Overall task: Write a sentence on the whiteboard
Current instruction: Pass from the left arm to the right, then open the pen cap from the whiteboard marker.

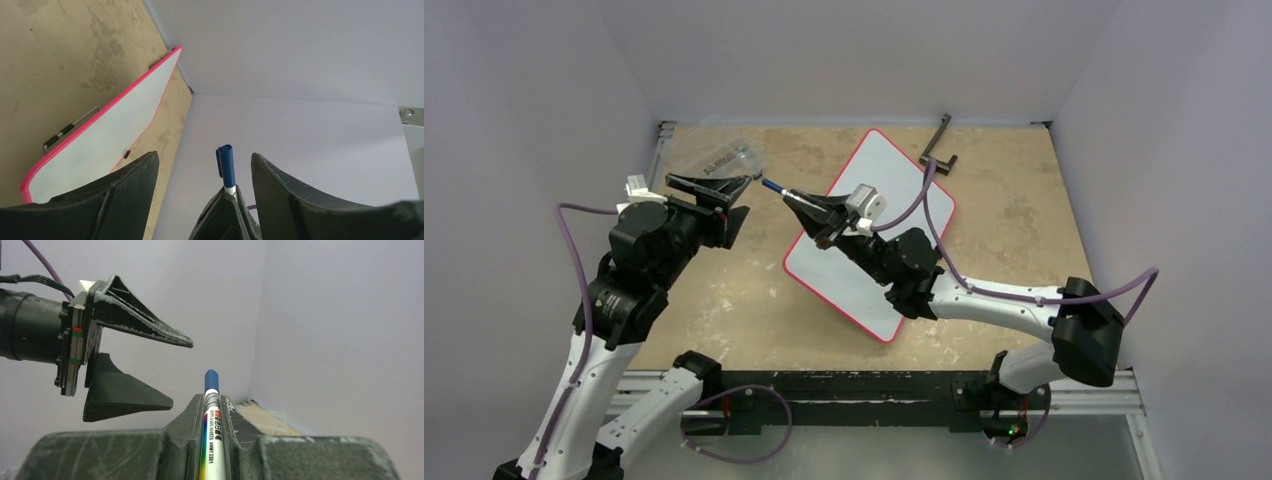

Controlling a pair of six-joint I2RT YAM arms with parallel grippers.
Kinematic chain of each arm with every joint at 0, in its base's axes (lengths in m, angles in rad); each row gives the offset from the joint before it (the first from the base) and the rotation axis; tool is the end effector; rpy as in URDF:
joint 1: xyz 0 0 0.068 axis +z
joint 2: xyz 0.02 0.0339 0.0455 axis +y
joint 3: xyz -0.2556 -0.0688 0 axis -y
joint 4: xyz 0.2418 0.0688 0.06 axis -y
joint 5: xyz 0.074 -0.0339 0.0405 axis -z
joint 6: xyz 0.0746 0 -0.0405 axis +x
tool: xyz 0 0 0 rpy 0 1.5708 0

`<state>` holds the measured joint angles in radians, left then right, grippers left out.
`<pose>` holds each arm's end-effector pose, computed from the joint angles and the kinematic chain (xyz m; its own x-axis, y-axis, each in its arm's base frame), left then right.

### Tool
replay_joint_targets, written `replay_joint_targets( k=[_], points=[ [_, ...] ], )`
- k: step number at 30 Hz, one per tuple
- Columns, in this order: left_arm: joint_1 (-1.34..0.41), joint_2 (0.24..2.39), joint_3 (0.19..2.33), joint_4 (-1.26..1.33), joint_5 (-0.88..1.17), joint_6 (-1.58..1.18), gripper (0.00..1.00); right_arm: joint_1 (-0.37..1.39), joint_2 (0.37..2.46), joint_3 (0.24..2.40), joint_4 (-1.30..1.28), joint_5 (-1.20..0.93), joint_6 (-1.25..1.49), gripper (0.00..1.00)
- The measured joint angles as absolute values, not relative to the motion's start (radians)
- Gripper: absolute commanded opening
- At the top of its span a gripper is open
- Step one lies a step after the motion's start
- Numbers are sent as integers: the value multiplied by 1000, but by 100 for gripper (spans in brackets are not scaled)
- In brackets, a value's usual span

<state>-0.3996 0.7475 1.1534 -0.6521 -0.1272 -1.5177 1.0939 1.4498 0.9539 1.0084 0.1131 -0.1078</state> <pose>0.1645 -0.0592 0.4018 -0.2841 -0.9553 -0.0823 -0.2097 0.1457 -0.9668 0.1725 0.3155 0.3776 0.3139 0.3746 -0.8724 -0.8085 0.5872 -0.0387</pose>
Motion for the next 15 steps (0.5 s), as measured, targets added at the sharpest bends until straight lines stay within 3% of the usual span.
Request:
replay_joint_targets(
  k=[8,15],
  points=[
    [-400,793,1153,-629,-91,-1517,61,1094,1417,939,1003,94,-102,0],
    [-400,863,1153,-587,-36,-1526,47,1094,1421,936,1000,74,-97,0]
  ],
)
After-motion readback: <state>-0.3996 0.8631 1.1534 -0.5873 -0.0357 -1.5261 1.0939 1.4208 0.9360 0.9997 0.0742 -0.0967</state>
